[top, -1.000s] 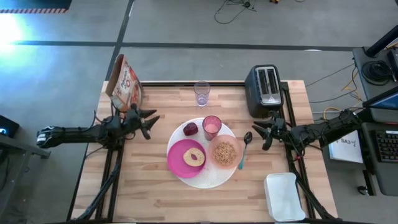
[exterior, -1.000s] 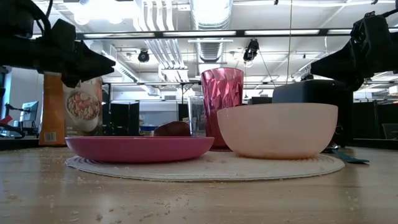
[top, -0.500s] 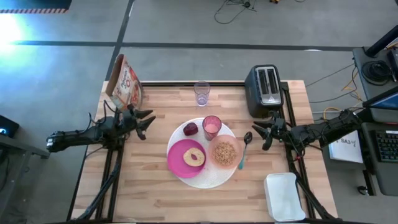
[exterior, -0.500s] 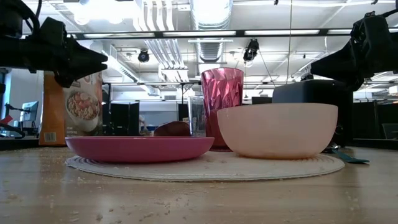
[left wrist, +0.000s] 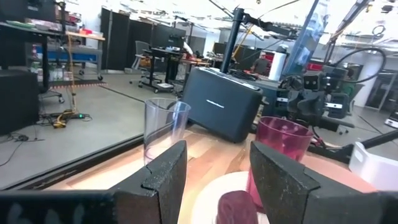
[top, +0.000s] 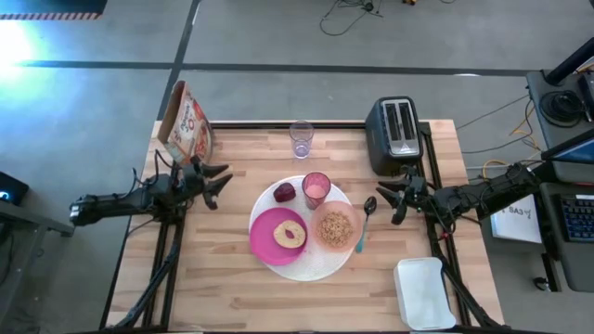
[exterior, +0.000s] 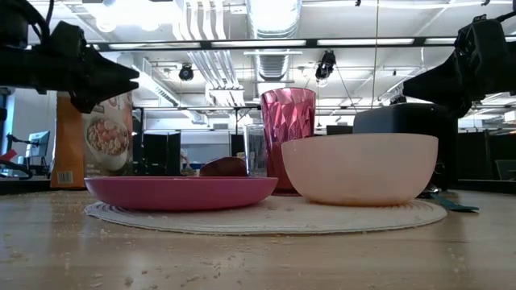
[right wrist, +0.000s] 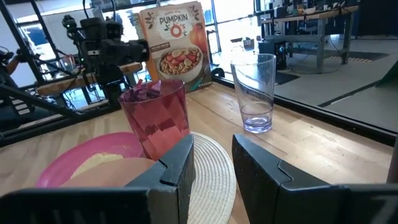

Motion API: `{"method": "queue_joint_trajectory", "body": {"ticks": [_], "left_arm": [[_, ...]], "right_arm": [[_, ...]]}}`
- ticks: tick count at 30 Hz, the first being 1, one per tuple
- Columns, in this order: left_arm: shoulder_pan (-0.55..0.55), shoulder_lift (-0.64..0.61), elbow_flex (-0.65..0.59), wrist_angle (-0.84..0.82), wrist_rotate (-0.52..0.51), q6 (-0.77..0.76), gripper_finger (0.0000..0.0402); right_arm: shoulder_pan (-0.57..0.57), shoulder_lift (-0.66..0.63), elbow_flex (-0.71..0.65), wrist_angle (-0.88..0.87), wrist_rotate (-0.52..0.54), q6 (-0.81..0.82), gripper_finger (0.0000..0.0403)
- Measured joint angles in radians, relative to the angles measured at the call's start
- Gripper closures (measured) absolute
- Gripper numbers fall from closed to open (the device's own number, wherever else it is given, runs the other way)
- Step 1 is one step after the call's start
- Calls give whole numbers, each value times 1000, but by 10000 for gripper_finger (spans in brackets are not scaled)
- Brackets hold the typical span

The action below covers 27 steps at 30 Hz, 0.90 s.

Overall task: Arrange a breakfast setting
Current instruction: Return to Home Position

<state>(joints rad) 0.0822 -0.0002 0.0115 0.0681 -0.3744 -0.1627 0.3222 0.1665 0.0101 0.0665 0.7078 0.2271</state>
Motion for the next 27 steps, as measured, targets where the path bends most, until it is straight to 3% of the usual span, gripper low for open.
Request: {"method": "queue_joint_trajectory", "body": {"ticks": [8, 27], "left_arm": [[-56, 0, 0, 0, 0, 0, 241], [-56, 11, 1, 0, 0, 0, 242]], "right_arm": [[0, 0, 0, 0, 0, 0, 303], [0, 0, 0, 1, 0, 0, 303]]}}
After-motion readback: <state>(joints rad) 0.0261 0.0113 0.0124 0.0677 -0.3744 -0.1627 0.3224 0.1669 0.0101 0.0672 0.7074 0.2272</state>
